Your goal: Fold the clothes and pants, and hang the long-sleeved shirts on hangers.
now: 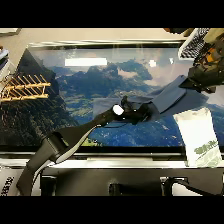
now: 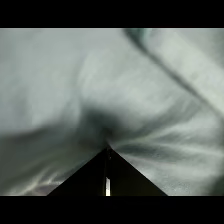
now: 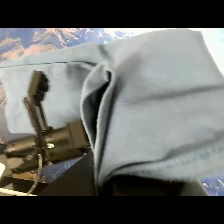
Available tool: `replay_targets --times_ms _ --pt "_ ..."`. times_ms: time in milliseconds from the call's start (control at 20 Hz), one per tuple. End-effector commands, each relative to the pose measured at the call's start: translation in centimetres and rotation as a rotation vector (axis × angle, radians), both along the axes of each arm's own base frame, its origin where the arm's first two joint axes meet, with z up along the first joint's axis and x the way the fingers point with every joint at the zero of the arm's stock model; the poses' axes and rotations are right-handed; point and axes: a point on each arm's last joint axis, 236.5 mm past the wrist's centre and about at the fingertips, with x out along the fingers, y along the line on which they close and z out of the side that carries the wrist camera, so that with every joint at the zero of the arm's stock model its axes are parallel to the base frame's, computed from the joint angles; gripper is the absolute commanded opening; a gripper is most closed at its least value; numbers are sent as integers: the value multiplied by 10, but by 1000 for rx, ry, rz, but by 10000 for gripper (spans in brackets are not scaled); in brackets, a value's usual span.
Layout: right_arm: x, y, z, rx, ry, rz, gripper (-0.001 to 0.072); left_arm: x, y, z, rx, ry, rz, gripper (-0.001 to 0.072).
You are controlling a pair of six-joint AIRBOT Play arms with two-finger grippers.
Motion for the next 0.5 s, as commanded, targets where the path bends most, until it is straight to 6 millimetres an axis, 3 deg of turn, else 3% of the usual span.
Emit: replay_targets --times_ms 0,150,250,350,450 --pt "-4 2 7 -1 -11 3 32 -17 -10 4 -19 62 -49 13" --pt "0 6 8 -9 -31 20 32 -28 22 22 48 14 -229 12" --pt "4 23 9 -14 -52 56 32 -24 69 34 187 -71 -351 12" --pt "7 48 10 -21 -73 99 32 -15 141 49 393 -156 -466 13" --pt "9 76 10 -38 -91 145 32 -2 229 73 643 -236 -547 14"
